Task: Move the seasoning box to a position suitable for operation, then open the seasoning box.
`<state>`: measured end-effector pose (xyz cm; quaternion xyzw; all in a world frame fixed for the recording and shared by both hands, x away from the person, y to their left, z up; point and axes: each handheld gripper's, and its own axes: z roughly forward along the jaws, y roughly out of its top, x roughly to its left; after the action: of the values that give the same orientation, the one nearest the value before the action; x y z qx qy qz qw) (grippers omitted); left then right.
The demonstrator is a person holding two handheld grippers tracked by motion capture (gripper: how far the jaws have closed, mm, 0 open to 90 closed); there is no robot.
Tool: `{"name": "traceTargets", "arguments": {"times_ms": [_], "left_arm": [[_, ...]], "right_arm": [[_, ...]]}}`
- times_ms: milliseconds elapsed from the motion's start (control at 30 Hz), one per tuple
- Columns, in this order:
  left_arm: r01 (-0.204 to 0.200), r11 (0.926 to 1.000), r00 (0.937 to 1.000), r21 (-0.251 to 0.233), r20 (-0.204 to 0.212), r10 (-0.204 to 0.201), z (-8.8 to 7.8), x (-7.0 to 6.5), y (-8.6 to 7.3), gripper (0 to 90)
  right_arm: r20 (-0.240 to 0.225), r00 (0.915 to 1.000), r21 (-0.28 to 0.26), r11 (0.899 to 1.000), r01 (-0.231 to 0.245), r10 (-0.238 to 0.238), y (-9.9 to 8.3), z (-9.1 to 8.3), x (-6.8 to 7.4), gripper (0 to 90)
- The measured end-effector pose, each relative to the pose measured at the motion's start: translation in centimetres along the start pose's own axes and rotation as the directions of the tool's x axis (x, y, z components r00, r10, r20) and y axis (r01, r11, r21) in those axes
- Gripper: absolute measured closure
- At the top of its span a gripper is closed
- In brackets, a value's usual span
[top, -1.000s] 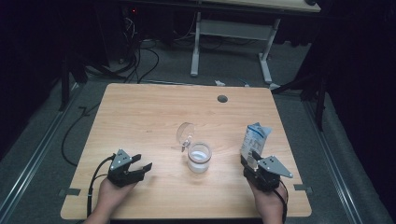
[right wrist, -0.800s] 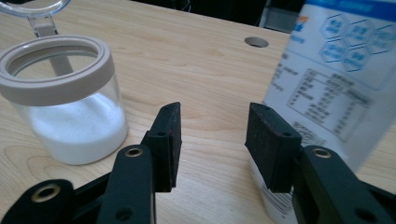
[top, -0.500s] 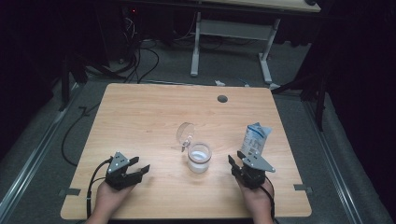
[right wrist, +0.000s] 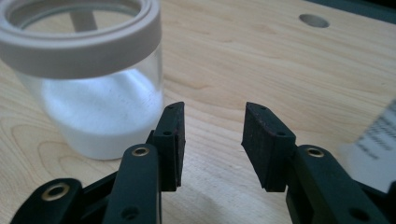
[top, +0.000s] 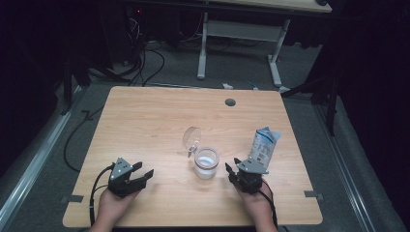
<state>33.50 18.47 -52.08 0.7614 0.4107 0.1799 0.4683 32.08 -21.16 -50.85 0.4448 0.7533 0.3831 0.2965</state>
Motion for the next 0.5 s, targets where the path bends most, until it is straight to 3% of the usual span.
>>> {"name": "traceTargets", "arguments": {"times_ms": [300, 500], "left_arm": [[-0.01, 0.9999, 0.9997, -0.01, 0.02, 0.01, 0.9, -1.2, 1.5, 41.7], [-0.008, 0.9999, 0.9994, -0.01, 0.034, 0.008, 2.3, -2.2, 2.7, 46.1]], "right_arm": [[-0.031, 0.9994, 0.013, 1.0, 0.016, -0.016, -0.4, 0.8, 1.0, 56.7], [-0.054, 0.9983, 0.001, 1.0, 0.02, -0.02, -0.3, 0.7, 0.8, 63.7]]}}
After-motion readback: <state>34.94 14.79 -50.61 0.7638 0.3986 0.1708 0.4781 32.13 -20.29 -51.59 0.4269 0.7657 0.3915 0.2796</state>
